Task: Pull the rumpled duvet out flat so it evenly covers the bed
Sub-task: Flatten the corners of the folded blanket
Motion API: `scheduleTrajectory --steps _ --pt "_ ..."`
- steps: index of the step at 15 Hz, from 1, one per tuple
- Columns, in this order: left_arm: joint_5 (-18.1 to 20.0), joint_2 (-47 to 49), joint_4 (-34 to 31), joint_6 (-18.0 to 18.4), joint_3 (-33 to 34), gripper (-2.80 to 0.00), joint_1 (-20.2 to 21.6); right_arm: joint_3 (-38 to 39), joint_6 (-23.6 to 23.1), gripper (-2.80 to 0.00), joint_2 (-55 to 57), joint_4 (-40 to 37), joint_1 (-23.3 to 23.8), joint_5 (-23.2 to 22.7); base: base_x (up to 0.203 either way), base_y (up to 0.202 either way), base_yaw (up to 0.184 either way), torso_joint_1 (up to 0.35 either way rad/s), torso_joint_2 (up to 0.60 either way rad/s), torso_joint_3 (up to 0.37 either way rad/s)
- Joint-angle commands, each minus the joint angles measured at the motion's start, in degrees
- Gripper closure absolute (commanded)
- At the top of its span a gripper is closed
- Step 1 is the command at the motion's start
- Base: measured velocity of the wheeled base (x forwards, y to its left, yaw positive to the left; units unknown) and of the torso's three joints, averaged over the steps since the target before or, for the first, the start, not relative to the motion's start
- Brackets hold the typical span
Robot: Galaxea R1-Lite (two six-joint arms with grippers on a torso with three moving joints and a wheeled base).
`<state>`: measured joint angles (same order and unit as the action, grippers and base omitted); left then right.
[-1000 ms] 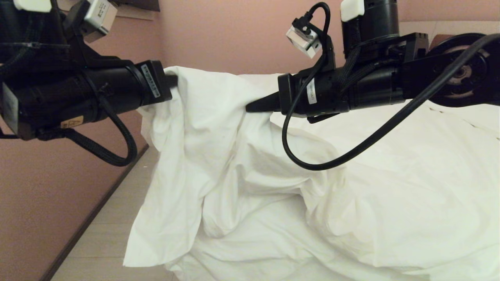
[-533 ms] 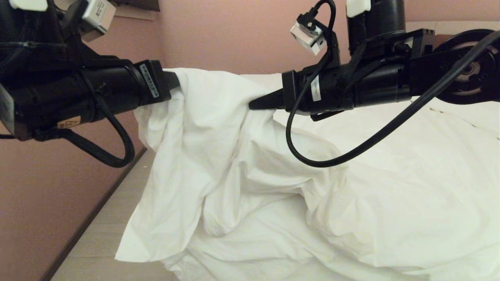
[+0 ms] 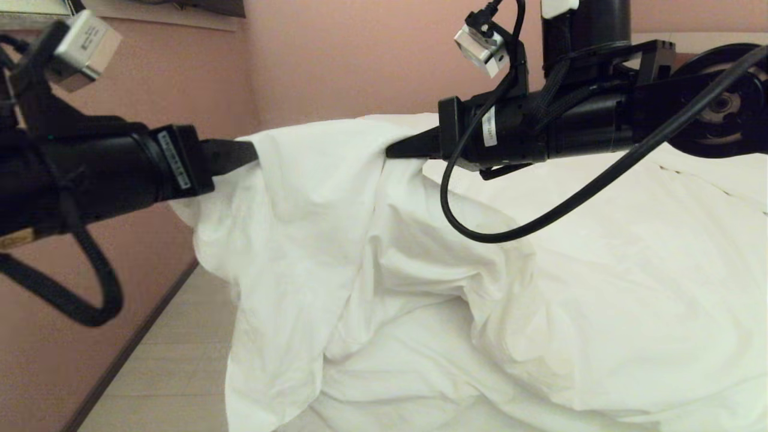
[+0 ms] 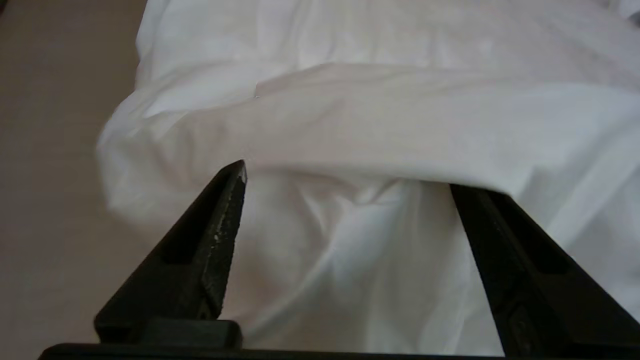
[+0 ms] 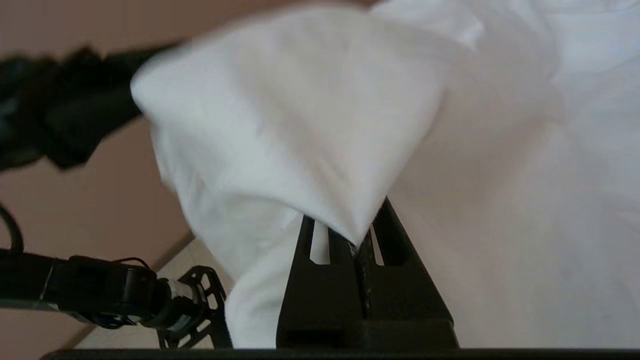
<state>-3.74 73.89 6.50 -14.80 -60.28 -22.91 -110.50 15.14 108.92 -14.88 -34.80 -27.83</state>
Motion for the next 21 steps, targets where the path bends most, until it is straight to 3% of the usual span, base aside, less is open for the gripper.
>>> scheduleTrajectory --steps 1,6,8,10,15,20,21 --pt "0.1 -9.9 -4.5 0.0 4.3 -2.80 0.9 0.0 0.9 0.00 0.2 0.0 0.0 -0.1 0.000 0.000 0.000 0.000 0.00 0.000" --pt "0.5 -22.1 -22.2 0.1 7.3 -2.80 1.2 0.0 1.0 0.00 0.6 0.5 0.9 -0.1 0.000 0.000 0.000 0.000 0.00 0.000" --pt "1.2 -26.7 -26.3 0.0 10.2 -2.80 1.2 0.0 1.0 0.00 1.0 0.6 0.9 -0.1 0.000 0.000 0.000 0.000 0.00 0.000" --pt "5.6 -31.3 -29.3 0.0 15.3 -2.80 1.0 -0.1 1.0 0.00 2.1 0.9 0.8 -0.2 0.000 0.000 0.000 0.000 0.00 0.000" --pt "14.3 -39.2 -31.3 -0.1 27.0 -2.80 0.9 -0.1 2.0 0.00 4.4 4.7 -3.5 0.5 0.000 0.000 0.000 0.000 0.00 0.000" --pt "17.0 -40.2 -30.9 -0.1 29.6 -2.80 0.9 -0.6 3.4 0.00 2.1 8.0 -5.6 1.8 0.000 0.000 0.000 0.000 0.00 0.000" --pt "19.1 -40.2 -30.9 -0.1 29.5 -2.80 0.9 -0.7 3.4 0.00 1.1 8.5 -5.6 2.4 0.000 0.000 0.000 0.000 0.00 0.000"
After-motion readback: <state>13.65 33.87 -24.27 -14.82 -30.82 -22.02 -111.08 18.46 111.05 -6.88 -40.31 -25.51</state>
